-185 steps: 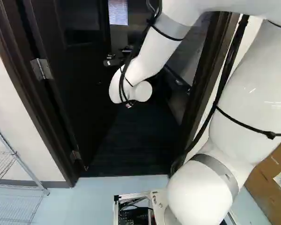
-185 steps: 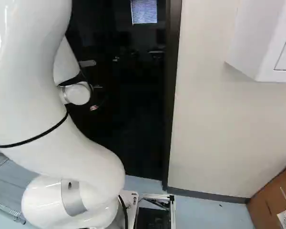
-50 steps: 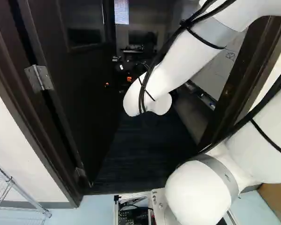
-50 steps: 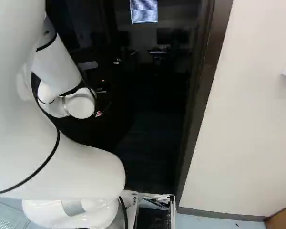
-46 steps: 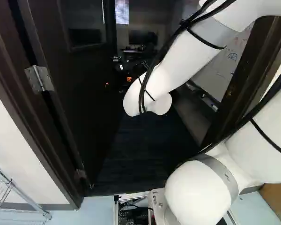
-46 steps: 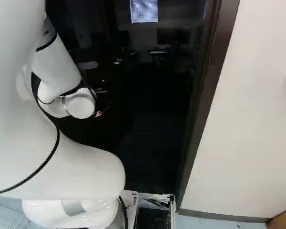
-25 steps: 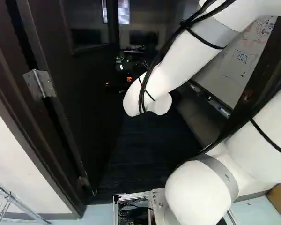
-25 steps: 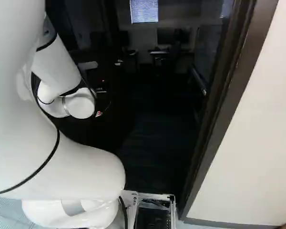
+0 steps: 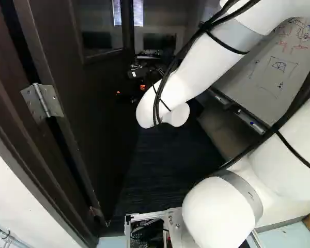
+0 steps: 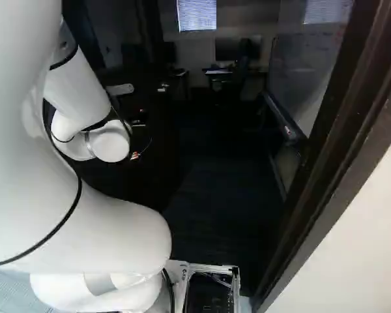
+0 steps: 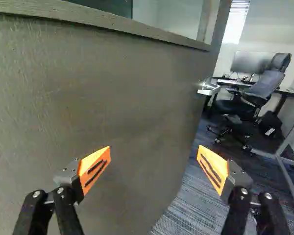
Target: Open the door and move inside
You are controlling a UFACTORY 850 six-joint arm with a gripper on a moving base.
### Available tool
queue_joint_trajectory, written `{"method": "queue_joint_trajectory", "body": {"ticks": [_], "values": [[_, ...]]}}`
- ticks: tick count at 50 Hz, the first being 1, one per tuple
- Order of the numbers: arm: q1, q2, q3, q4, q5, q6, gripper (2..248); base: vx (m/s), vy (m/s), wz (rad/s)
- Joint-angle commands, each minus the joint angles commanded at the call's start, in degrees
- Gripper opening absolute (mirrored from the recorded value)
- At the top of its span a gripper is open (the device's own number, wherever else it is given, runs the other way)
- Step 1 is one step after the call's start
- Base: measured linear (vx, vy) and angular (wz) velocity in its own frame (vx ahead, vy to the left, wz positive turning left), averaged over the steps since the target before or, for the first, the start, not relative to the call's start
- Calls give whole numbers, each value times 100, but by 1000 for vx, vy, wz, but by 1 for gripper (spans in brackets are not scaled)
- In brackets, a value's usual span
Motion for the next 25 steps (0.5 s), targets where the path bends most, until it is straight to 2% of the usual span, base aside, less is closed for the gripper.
{"method": "queue_joint_trajectory", "body": {"ticks": [14,25], "values": [[16,-12,-11,0,0,0,247,105,74,-21],[19,-14,-13,0,0,0,247,2,5,2]]}}
